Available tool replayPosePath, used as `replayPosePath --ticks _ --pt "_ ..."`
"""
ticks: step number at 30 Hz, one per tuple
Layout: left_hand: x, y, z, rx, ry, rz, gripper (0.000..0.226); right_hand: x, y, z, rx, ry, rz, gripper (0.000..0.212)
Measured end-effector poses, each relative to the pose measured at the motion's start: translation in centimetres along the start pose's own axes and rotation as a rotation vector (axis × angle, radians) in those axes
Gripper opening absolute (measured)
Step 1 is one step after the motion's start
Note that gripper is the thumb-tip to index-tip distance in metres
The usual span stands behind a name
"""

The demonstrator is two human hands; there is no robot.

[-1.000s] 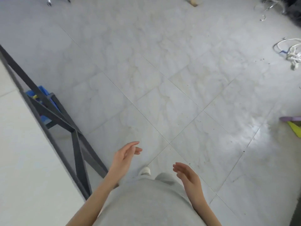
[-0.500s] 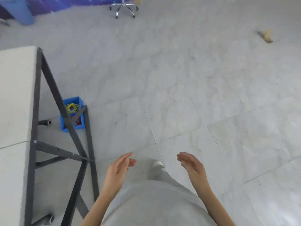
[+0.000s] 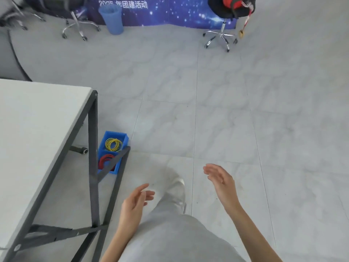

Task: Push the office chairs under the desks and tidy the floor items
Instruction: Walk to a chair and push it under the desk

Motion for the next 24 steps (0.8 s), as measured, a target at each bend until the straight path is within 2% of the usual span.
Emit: replayPosePath --ticks 4,9,14,17,20,24 --pt "-12.5 -4.1 -8.8 -0.023 -0.051 0.042 0.033 -7.6 1.3 0.7 0.003 -0.099 0.005 0.036" --pt "-25.6 -8.5 -19.6 0.003 -0.124 0.069 0.033 -17.8 3.9 3.0 -0.026 -0.191 -0.009 0.032" --pt "-37.8 -11.9 -23.4 -0.006 -0.120 0.059 0.035 -33.4 3.5 7.5 -0.008 -0.147 0.031 0.028" --pt "-43.7 -12.0 -23.8 0.015 -0.057 -0.046 0.035 -44.5 1.5 12.5 0.056 -0.092 0.151 0.031" --pt "-48.4 -10.9 -24.7 0.084 0.006 -0.226 0.034 -55.9 -1.7 20.8 0.126 0.038 0.328 0.033" --pt "-52.9 -9.4 -26.5 0.184 0.071 -0.434 0.031 -67.3 -6.9 31.3 0.182 0.178 0.468 0.031"
Point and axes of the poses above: each hand's wrist, its own x-axis away from the middle knuckle, its own y-axis out of the back of the hand, z = x × y, the point moved 9 cm from there along -x, towards the middle knuckle, and after that the axes turned 5 degrees about x, right-handed, at the moved point
